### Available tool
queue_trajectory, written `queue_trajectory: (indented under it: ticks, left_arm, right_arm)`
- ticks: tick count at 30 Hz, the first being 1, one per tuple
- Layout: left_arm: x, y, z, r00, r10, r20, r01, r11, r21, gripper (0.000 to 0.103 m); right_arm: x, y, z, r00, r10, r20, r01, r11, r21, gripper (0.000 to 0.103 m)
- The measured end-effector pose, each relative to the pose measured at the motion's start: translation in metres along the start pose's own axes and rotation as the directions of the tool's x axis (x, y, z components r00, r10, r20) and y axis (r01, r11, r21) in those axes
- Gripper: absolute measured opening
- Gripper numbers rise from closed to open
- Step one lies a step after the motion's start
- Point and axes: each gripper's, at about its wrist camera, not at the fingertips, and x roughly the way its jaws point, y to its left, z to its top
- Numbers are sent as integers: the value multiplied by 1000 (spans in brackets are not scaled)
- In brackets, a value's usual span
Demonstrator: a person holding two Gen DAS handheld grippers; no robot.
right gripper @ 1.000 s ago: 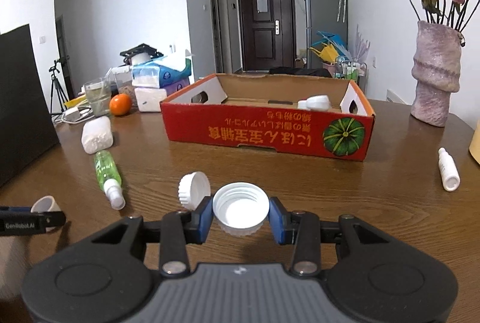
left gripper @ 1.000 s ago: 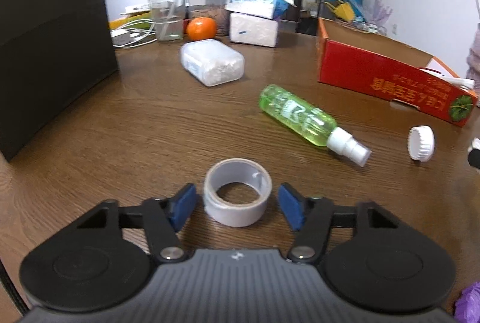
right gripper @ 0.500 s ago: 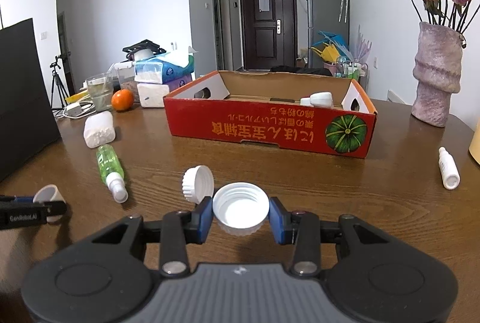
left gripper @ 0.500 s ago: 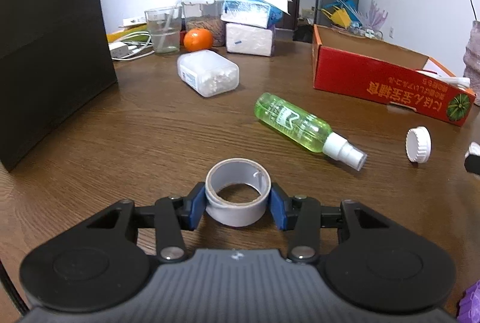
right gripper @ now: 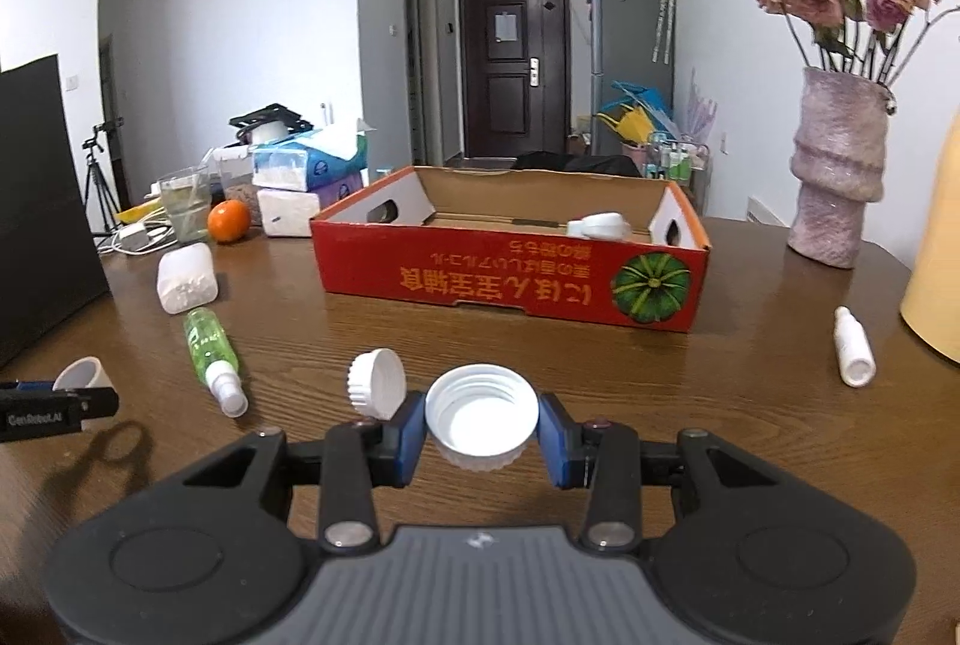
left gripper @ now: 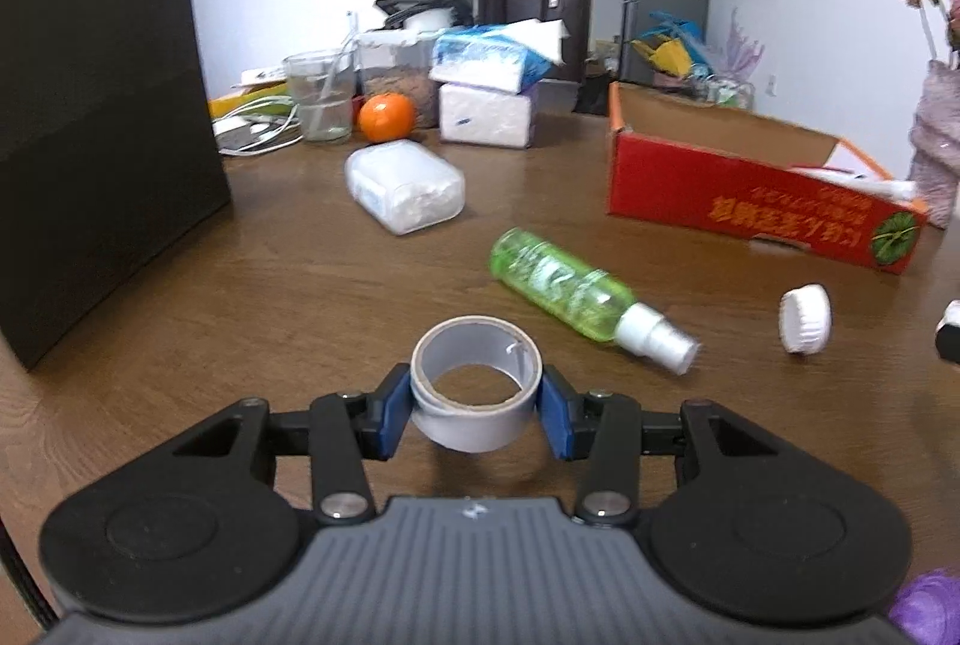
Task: Organize rigid objects
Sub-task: 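Lift the tape roll with the left tool while the right tool lifts the white cap, then carry the tape roll and white cap with both tools over the cardboard box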
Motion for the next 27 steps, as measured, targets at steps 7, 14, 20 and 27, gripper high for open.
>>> queue_trajectory:
  ticks: [7,14,20,27]
  left_arm:
    - [-17,-17,9,998,-57,40,56,998,18,45]
    - [-26,-39,27,993,-92,74,89,995,43,46]
    - [-31,-58,45,985,-134,109,128,990,57,46]
    - [-30,-80,69,977,-169,131,161,984,72,46]
  right_arm:
    - [-13,-13,3,1000,-29,9,28,999,24,39]
    - [-22,-23,17,997,-50,51,48,998,40,39]
    - [-24,-24,33,995,-52,81,48,998,50,39]
    - [-19,-23,52,993,-57,108,51,997,58,39]
